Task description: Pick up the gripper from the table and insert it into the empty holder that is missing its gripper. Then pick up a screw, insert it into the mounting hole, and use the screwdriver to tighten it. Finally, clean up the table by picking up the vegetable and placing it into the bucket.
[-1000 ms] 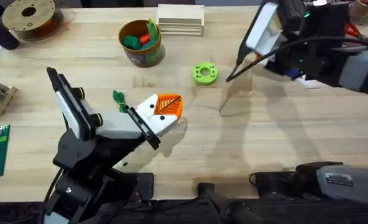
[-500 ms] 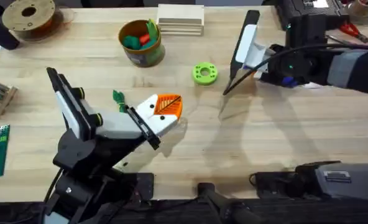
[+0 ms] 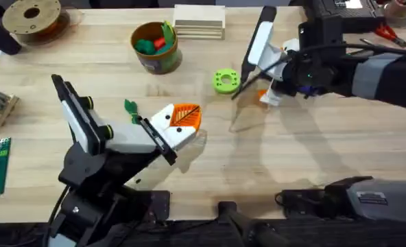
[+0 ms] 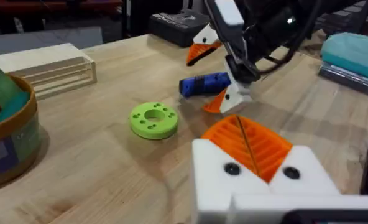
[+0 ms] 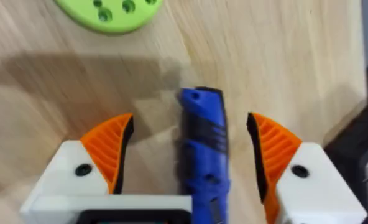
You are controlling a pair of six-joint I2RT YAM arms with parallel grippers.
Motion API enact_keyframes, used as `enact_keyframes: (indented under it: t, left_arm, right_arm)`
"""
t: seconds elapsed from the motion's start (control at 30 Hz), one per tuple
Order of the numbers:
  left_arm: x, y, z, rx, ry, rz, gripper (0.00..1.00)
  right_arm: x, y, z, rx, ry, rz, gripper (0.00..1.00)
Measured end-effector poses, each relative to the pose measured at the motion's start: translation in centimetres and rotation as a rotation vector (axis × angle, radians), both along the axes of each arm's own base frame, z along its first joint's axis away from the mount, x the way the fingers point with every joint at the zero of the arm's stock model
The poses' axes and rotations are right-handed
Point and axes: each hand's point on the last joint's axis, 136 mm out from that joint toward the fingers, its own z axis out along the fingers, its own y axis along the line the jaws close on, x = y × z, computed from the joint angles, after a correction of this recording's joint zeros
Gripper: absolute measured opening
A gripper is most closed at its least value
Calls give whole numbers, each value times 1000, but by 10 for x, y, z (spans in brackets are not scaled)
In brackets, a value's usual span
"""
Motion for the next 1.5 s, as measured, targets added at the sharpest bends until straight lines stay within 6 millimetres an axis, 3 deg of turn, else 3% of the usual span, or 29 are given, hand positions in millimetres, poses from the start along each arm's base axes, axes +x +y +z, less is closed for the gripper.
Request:
enact_keyframes:
  t: [0.17,0.2,0.37,0.4,0.43,0.73,0.97,1.2,1.27,1.4,1.43,1.5]
  left_arm:
    - [0,0,0,0,0,0,6]
    - [0,0,0,2,-3,0,68]
    - [0,0,0,2,-2,-1,845]
    - [0,0,0,0,1,0,952]
    - [0,0,0,0,0,-1,978]
    - [0,0,1,-2,-6,3,986]
    - [4,8,17,-2,-15,60,987]
    - [8,49,59,104,141,295,987]
    - [9,62,62,165,218,366,987]
    - [9,93,46,349,446,527,987]
    - [13,112,34,461,583,631,987]
    - [23,118,32,493,623,680,987]
  right_arm:
    - [-6,9,27,149,-21,-154,989]
    - [-5,10,35,186,-37,-186,989]
    - [-11,18,73,349,-86,-307,990]
    - [-13,19,77,370,-87,-319,990]
    - [-15,22,81,391,-86,-332,990]
    - [-32,39,78,433,-25,-348,989]
    - [-36,49,77,437,-16,-324,988]
    - [-38,54,77,437,-12,-308,990]
    - [-39,56,77,438,-12,-302,990]
    - [-40,59,78,438,-10,-293,988]
    - [-41,61,78,438,-9,-286,989]
    - [-41,62,78,438,-9,-285,989]
